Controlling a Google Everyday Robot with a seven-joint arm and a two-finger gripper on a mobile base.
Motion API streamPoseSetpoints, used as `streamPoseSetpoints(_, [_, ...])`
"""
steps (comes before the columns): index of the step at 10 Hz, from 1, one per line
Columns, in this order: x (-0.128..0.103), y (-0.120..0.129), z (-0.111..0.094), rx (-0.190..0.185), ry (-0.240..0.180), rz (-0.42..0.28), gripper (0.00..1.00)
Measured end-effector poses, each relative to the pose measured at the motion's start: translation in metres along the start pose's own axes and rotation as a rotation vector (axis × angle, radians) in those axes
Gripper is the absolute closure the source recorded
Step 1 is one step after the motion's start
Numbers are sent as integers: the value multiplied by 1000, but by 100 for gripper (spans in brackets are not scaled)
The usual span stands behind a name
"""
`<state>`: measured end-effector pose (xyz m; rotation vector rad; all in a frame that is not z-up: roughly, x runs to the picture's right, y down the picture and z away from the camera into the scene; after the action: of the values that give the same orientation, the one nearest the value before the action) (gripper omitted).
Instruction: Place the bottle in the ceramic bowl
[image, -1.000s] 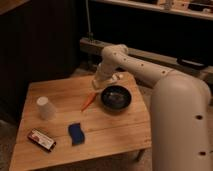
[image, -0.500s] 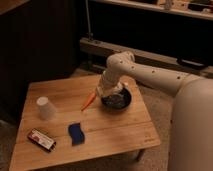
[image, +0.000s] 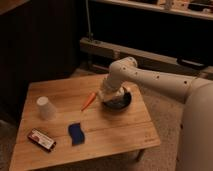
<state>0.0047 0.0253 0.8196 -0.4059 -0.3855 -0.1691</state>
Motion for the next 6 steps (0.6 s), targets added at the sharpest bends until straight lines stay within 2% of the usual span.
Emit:
streamPoseSetpoints(4, [16, 6, 9, -1, 15, 34, 100])
streamPoseSetpoints(5, [20, 4, 16, -4, 20, 43, 98])
streamPoseSetpoints(6, [21, 3, 20, -6, 22, 47, 90])
